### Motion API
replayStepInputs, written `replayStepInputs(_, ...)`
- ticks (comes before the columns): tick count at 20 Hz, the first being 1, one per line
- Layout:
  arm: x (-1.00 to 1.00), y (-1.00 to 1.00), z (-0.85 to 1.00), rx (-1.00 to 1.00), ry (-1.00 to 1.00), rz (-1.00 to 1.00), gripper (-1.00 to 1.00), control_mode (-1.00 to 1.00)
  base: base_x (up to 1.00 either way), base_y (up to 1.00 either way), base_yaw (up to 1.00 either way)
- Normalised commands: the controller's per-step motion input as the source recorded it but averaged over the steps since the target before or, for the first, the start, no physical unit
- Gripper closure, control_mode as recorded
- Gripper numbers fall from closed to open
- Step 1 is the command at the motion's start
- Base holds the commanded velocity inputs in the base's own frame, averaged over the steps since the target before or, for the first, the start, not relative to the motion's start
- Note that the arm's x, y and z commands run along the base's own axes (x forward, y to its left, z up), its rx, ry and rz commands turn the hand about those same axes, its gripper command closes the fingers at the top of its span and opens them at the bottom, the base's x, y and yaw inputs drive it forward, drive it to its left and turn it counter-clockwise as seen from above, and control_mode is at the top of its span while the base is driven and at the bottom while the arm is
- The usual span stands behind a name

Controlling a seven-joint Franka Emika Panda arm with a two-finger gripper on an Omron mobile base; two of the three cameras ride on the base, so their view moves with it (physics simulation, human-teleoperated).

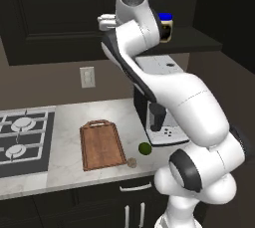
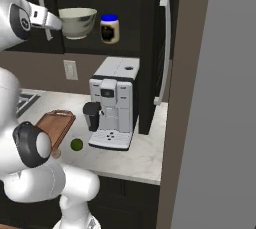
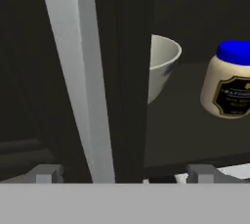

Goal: Open the cabinet. Place the bowl and condiment on the counter. Then place the lime and garlic on the cutting board.

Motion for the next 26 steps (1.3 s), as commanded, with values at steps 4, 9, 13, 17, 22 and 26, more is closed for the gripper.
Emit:
replayStepInputs(4, 0.60, 0.00, -0.03, 0.01, -0.05, 0.00, -1.00, -1.00, 0.00, 0.00, 0.00)
replayStepInputs(9, 0.37, 0.00, -0.13, 0.00, -0.08, 0.00, -1.00, -1.00, 0.00, 0.00, 0.00)
replayStepInputs(13, 0.21, 0.00, -0.19, 0.00, -0.06, 0.00, -1.00, -1.00, 0.00, 0.00, 0.00)
replayStepInputs(17, 0.17, 0.00, -0.14, 0.01, -0.01, 0.00, 1.00, -1.00, 0.00, 0.00, 0.00)
replayStepInputs(22, 0.14, 0.00, -0.08, 0.01, 0.08, 0.00, 1.00, -1.00, 0.00, 0.00, 0.00)
replayStepInputs(26, -0.07, 0.01, -0.06, 0.00, 0.12, 0.00, 1.00, -1.00, 0.00, 0.00, 0.00)
